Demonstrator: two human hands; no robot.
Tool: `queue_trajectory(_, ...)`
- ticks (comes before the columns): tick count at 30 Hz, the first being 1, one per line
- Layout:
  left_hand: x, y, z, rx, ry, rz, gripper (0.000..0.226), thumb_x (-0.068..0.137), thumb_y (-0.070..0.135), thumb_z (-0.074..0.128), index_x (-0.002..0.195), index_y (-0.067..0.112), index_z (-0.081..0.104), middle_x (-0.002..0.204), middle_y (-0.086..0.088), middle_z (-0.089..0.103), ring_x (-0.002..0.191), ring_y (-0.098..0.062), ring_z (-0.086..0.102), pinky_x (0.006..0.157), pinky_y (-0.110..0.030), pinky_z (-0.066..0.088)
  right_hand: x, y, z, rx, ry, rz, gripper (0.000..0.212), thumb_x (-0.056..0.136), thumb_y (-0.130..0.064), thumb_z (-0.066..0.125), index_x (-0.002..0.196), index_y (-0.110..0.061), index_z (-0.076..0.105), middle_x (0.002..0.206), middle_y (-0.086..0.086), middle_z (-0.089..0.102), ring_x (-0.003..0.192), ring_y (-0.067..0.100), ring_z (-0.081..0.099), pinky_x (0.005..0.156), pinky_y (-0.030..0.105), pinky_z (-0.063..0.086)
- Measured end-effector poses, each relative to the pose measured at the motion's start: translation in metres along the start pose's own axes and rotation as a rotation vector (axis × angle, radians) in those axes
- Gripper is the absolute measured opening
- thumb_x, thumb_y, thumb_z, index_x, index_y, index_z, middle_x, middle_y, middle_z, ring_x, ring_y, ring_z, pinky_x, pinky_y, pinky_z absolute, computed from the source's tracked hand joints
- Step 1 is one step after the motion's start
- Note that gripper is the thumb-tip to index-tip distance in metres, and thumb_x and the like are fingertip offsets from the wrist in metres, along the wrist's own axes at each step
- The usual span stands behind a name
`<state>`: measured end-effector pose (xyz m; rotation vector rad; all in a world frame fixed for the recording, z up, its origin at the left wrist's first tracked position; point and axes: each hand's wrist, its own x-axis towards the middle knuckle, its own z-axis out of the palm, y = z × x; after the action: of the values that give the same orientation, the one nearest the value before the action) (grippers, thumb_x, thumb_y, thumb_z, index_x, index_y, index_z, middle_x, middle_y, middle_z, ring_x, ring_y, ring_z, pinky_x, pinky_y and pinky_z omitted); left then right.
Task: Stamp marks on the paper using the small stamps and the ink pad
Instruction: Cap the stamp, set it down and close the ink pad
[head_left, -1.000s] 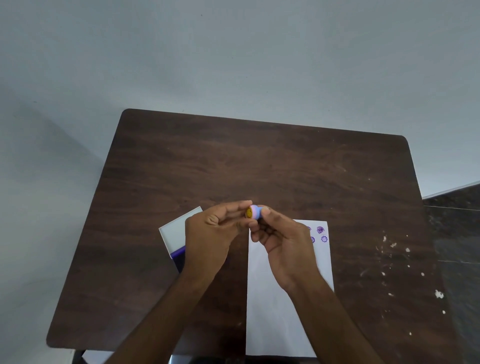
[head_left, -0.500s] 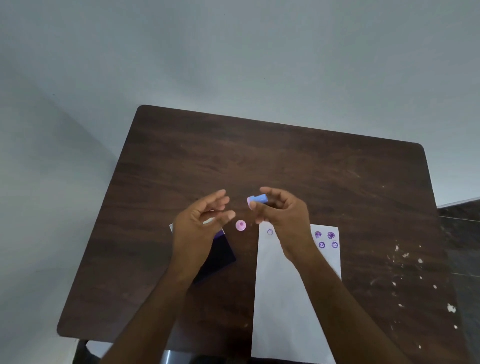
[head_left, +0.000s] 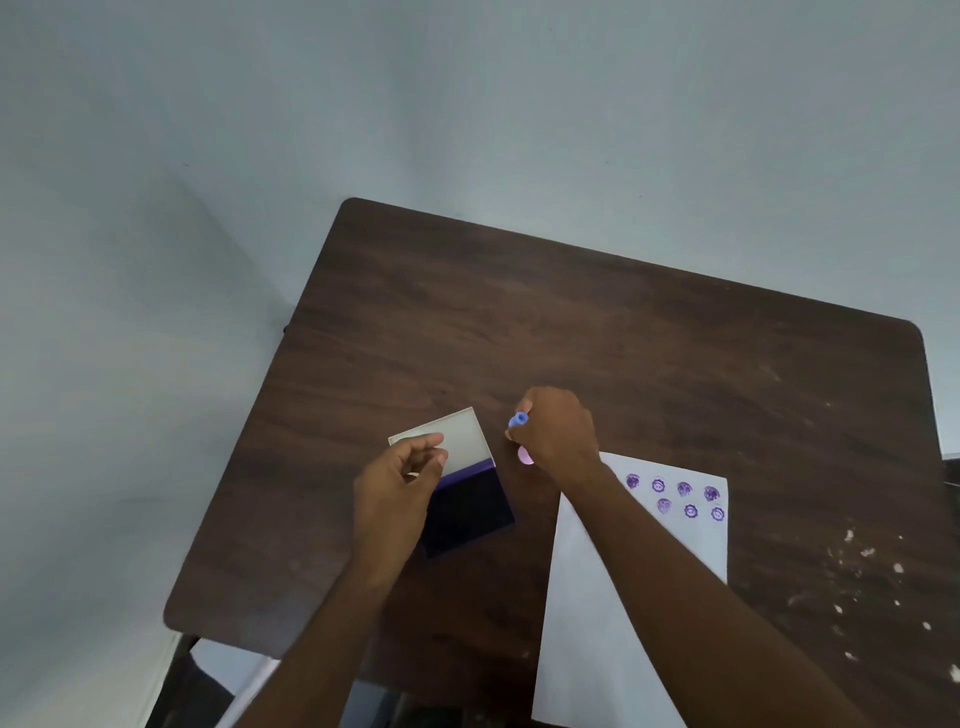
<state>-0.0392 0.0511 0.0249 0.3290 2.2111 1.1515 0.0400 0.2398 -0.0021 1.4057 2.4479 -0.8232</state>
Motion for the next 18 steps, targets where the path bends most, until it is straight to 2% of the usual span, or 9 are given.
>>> queue_trajectory(3,0.002,-0.009,-0.003,0.005,0.036,-0.017,0.019,0.092,0.025,0.067,0.111,0.028,0.070,0.107,0.011,0.070,0.097,0.001,0.063,0.081,-0.026,0.058,-0.003,-0.003,0.001,-0.082,0.059,-0.042,0.010,0.078,-0.025,0.072,0.078,-0.021,0.062,0.082,-0.001,0.065,0.085,0.020,0.060,0.081,0.039,0.044)
queue_trajectory(5,0.005,-0.016,-0.006,-0.010,0.070,-0.048,0.019,0.093,0.025,0.064,0.110,0.028,0.070,0.107,0.010,0.069,0.094,0.003,0.062,0.080,-0.026,0.057,-0.005,-0.004,-0.001,-0.124,0.034,-0.054,0.016,0.076,-0.029,0.074,0.086,-0.021,0.064,0.091,-0.001,0.066,0.093,0.021,0.058,0.083,0.039,0.039)
queue_trajectory(8,0.011,-0.028,-0.013,-0.037,0.093,-0.135,0.024,0.095,0.026,0.060,0.119,0.025,0.066,0.112,0.006,0.068,0.099,-0.005,0.062,0.081,-0.030,0.058,-0.007,-0.008,-0.007,-0.102,0.004,-0.056,0.035,0.073,-0.036,0.076,0.103,-0.022,0.065,0.110,0.002,0.058,0.109,0.025,0.047,0.090,0.043,0.037)
queue_trajectory(10,0.015,-0.036,-0.017,-0.097,0.093,-0.208,0.029,0.096,0.024,0.058,0.124,0.021,0.063,0.113,0.004,0.069,0.100,-0.009,0.064,0.076,-0.027,0.057,-0.008,-0.016,-0.010,-0.005,0.027,-0.108,0.032,0.078,-0.032,0.072,0.108,-0.023,0.066,0.116,0.004,0.055,0.114,0.027,0.041,0.093,0.042,0.038)
queue_trajectory(12,0.019,-0.038,-0.017,-0.151,0.097,-0.272,0.031,0.095,0.023,0.058,0.126,0.018,0.062,0.113,0.001,0.070,0.099,-0.013,0.066,0.071,-0.024,0.054,-0.010,-0.031,-0.008,0.062,-0.015,-0.202,0.015,0.085,-0.026,0.064,0.098,-0.020,0.068,0.104,0.005,0.059,0.108,0.028,0.047,0.096,0.038,0.040)
queue_trajectory(14,0.021,-0.037,-0.014,-0.172,0.086,-0.303,0.032,0.094,0.023,0.058,0.125,0.017,0.062,0.112,0.000,0.070,0.099,-0.014,0.066,0.072,-0.027,0.057,-0.009,-0.049,-0.001,0.010,-0.073,-0.250,0.015,0.087,-0.026,0.058,0.084,-0.014,0.067,0.083,0.000,0.055,0.097,0.027,0.053,0.089,0.035,0.042)
queue_trajectory(16,0.022,-0.034,-0.010,-0.187,0.073,-0.311,0.029,0.092,0.025,0.058,0.120,0.018,0.064,0.108,0.000,0.071,0.097,-0.015,0.068,0.073,-0.032,0.061,-0.009,-0.062,0.005,-0.085,-0.081,-0.199,0.021,0.085,-0.036,0.059,0.077,-0.017,0.061,0.080,-0.003,0.050,0.091,0.020,0.049,0.080,0.033,0.038)
queue_trajectory(18,0.024,-0.029,-0.008,-0.183,0.092,-0.318,0.023,0.091,0.026,0.058,0.111,0.018,0.067,0.104,-0.001,0.071,0.092,-0.016,0.069,0.069,-0.031,0.061,-0.008,-0.068,0.009,-0.146,-0.058,-0.118,0.022,0.082,-0.039,0.062,0.075,-0.020,0.054,0.085,0.002,0.048,0.089,0.018,0.044,0.074,0.034,0.035)
